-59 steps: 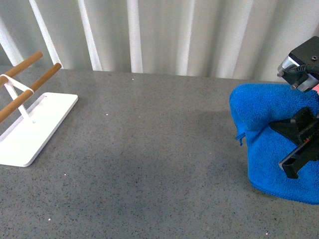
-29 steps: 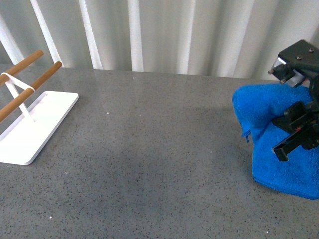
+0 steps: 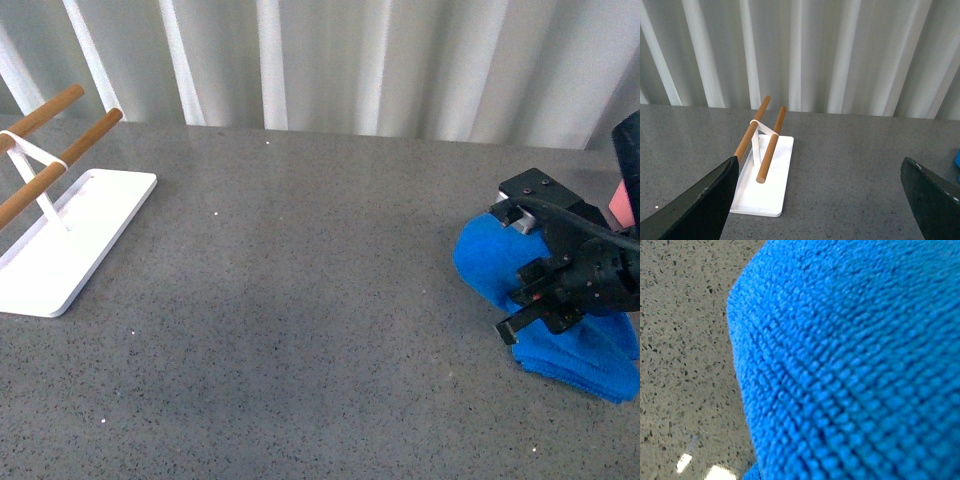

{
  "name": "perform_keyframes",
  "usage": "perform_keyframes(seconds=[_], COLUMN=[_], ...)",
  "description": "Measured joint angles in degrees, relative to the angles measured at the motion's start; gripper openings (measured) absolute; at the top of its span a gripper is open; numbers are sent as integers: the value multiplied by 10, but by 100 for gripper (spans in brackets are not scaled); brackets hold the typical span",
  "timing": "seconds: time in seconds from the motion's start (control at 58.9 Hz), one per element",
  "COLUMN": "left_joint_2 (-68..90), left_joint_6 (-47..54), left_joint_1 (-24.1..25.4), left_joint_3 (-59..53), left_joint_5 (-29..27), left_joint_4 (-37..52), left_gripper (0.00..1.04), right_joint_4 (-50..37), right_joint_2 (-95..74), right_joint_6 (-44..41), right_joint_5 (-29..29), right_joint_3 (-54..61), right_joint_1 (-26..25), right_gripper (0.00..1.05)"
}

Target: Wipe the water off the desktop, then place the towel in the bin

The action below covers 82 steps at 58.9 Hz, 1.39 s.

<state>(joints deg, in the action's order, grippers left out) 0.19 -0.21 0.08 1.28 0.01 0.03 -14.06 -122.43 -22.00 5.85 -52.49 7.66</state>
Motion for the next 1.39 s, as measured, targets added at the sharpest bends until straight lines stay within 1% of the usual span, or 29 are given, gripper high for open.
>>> perform_keyframes(seconds=[0.136,0.272,0.373,0.526,0.662,0.764,0.917,0.968,1.07,1.256,1.392], left_joint_2=[0,0,0,0,0,0,0,0,0,0,0], left_joint_6=[0,0,0,0,0,0,0,0,0,0,0], left_joint_1=[0,0,0,0,0,0,0,0,0,0,0], left_joint_3=[0,0,0,0,0,0,0,0,0,0,0], left_joint_5=[0,0,0,0,0,0,0,0,0,0,0], left_joint_4=[0,0,0,0,0,0,0,0,0,0,0], left_gripper=[98,98,98,98,98,98,98,98,98,98,98], right_joint_4=[-17,-18,-16,7,25,41,72,89,103,97,60], right_joint_2=[-10,-15,-24,-55,-88,-116,-171,-194,-221,-227,-216], right_joint_6=[7,-7,-19,-35,-43,-45,-31,-21,-14,17,59], right_joint_5=[10,36,37,37,18,16,28,26,26,52,75], right_joint_3=[-2,-3,-16,-73,-136,-190,-300,-349,-405,-413,-375], right_joint_1=[-14,-47,-66,-94,-99,-98,-72,-52,-12,49,87], right_gripper=[4,4,4,4,4,4,4,4,4,4,4])
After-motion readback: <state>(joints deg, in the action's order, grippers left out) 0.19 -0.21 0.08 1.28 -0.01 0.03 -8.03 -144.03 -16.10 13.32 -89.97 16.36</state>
